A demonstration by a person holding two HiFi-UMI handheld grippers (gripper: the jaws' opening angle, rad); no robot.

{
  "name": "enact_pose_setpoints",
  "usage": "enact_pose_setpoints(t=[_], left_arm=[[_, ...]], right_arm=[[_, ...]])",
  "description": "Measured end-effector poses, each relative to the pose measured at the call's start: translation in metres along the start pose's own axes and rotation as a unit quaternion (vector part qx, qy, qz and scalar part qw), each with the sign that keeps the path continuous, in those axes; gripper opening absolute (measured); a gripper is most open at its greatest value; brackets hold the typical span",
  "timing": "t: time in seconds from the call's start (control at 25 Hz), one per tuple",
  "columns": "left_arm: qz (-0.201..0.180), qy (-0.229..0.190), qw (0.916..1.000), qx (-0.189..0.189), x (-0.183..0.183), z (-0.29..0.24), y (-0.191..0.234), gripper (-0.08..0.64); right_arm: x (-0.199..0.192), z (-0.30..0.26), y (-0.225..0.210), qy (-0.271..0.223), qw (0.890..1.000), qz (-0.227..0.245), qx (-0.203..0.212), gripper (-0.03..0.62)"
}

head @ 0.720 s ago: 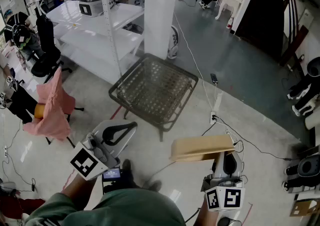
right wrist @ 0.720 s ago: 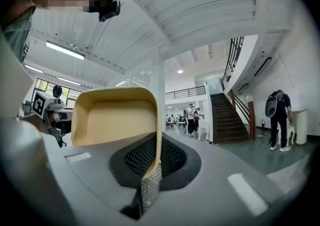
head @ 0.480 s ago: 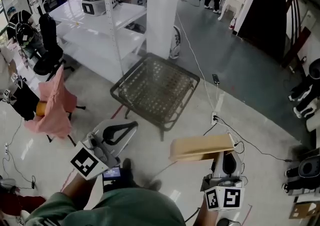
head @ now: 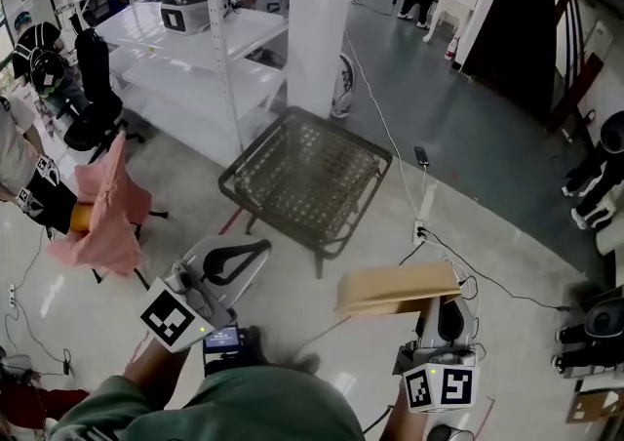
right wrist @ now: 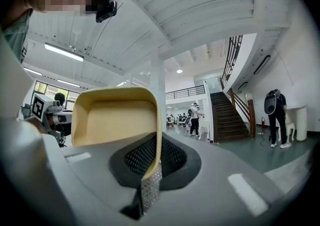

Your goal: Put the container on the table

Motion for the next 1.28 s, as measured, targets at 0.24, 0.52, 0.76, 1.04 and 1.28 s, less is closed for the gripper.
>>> enact_pose_setpoints(t=[0.24, 0.52, 0.76, 1.04, 1.28], left_arm=[[-0.001, -0.007, 0.9997, -0.022, 0.002, 0.012, 0.043, -0.002], [0.005, 0.000, 0.9985, -0.054, -0.002, 0.034, 0.099, -0.002], [0.018, -0.006, 0.9971, -0.073, -0.013, 0.054, 0.145, -0.002], [0.034, -0.010, 0.9961, -0.081, -0.028, 0.065, 0.186, -0.002], [0.038, -0.005, 0.9960, -0.080, -0.038, 0.047, 0.197, -0.002]], right_arm=[[0.005, -0.026, 0.032, -0.001, 1.000, -0.011, -0.020, 0.009], [0.017, -0.061, 0.079, 0.008, 0.999, -0.010, -0.042, 0.009], [0.021, -0.091, 0.119, 0.016, 0.998, 0.000, -0.055, 0.009], [0.025, -0.123, 0.149, 0.028, 0.998, 0.011, -0.052, 0.009], [0.018, -0.145, 0.137, 0.033, 0.998, 0.011, -0.048, 0.009]])
Point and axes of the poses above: the fingertips, and each gripper's own axes: z backward along the fingers, y to its left, x out of its top, the point moved 5 cm from there along z, backward along the fingers, and after that the axes turned 10 degrees about z, right-handed, at the moved point
